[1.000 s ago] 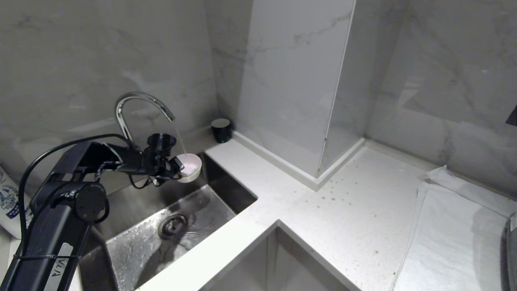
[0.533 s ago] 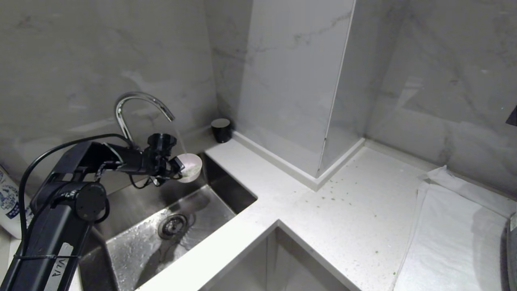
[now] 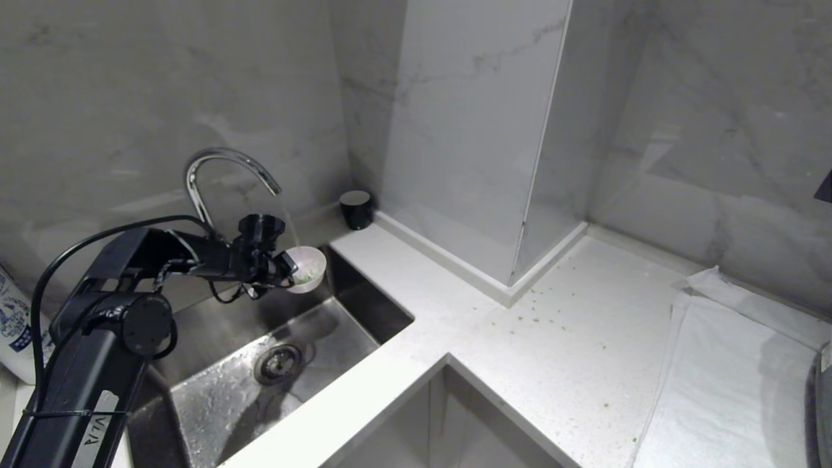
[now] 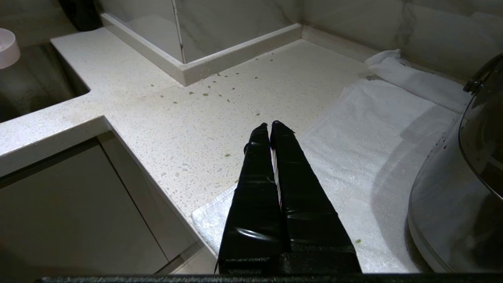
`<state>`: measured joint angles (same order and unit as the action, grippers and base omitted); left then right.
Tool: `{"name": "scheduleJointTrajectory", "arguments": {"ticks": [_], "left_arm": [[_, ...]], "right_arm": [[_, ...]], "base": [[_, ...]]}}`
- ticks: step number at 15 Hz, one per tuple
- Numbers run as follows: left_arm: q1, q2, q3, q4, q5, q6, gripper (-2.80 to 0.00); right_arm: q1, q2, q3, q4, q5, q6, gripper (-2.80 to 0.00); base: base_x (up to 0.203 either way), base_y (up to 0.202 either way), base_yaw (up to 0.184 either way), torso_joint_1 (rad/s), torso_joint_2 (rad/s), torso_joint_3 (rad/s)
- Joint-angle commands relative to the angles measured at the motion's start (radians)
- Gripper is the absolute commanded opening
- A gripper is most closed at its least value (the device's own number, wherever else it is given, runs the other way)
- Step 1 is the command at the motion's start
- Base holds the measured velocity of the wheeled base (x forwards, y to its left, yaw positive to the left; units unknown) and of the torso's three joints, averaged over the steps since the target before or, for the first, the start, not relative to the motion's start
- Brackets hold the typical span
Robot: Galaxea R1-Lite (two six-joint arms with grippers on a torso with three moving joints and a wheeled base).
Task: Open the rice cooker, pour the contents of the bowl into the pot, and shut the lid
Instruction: Fill a bowl with water from the tap
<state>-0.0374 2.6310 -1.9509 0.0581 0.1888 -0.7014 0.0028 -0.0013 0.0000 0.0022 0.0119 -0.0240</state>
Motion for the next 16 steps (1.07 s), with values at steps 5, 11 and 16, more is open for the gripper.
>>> {"name": "scheduleJointTrajectory", "arguments": {"ticks": [5,11,16], "left_arm": [[-0.001,0.001,0.000,0.000,0.001,-0.013,-2.80],[-0.002,0.000,0.000,-0.001,0.001,-0.013,-2.80],[-0.001,0.001,0.000,-0.001,0.003,-0.013,-2.80]], "right_arm": [[0.000,0.001,0.002,0.000,0.000,-0.001,-2.80],[0.000,0.001,0.002,0.001,0.000,-0.001,-2.80],[0.000,0.001,0.002,-0.001,0.000,-0.001,-2.80]], "base": [[0.000,0.000,0.000,0.000,0.00,0.000],[0.000,0.000,0.000,0.000,0.00,0.000],[0.000,0.000,0.000,0.000,0.00,0.000]]}}
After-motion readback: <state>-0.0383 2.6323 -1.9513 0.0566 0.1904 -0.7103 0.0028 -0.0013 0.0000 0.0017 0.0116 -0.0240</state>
